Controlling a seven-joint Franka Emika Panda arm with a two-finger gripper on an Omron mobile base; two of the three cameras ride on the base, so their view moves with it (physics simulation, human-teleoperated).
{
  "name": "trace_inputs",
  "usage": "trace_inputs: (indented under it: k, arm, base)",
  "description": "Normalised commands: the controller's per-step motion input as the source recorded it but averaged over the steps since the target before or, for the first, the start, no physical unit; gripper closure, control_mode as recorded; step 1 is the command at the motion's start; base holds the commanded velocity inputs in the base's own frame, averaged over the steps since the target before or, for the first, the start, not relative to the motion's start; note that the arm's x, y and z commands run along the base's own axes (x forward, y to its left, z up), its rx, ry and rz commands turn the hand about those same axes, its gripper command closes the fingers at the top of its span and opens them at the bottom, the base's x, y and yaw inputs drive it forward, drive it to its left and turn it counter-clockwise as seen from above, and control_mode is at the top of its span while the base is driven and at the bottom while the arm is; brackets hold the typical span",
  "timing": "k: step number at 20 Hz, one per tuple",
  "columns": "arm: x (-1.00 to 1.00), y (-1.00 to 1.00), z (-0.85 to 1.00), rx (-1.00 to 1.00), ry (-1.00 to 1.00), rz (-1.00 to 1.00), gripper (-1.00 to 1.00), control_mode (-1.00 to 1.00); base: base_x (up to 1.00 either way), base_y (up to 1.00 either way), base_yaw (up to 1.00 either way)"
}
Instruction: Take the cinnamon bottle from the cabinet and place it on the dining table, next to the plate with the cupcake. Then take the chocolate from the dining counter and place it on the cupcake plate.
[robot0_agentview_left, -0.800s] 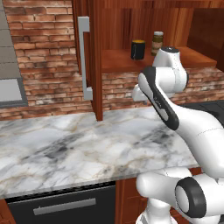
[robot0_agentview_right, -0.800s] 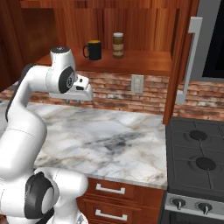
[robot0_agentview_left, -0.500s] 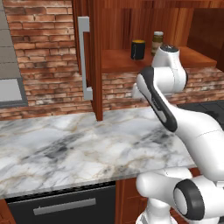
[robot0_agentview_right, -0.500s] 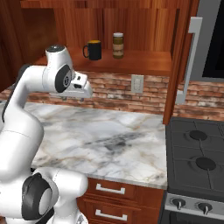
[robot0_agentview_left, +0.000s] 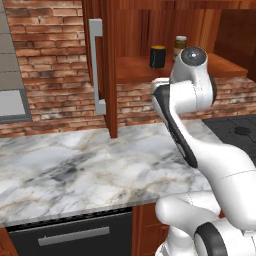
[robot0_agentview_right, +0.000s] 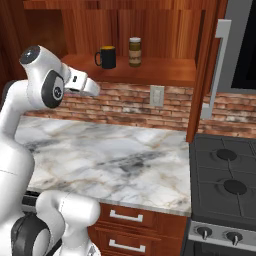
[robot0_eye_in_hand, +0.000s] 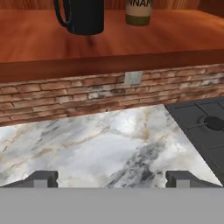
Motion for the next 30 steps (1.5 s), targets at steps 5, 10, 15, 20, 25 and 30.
trace_inputs:
  k: [5, 10, 15, 20, 25, 30]
  arm:
    - [0.15, -0.41, 0.72, 0.07, -0.09, -0.01, -1.00, -1.00]
    - [0.35, -0.70, 0.35, 0.11, 0.00, 0.00, -1.00, -1.00]
    - [0.45, -0.71, 0.36, 0.10, 0.00, 0.03, -1.00, -1.00]
    - [0.88, -0.47, 0.09, 0.08, 0.00, 0.26, -1.00, -1.00]
    - [0.82, -0.12, 0.09, 0.00, -0.03, 0.10, -1.00, -1.00]
    - [0.60, 0.03, 0.02, -0.02, -0.07, 0.09, -1.00, -1.00]
  base:
    - [0.00, 0.00, 0.00]
    - [0.00, 0.00, 0.00]
    - [0.00, 0.00, 0.00]
    - [0.00, 0.00, 0.00]
    - [0.00, 0.00, 0.00]
    - [0.00, 0.00, 0.00]
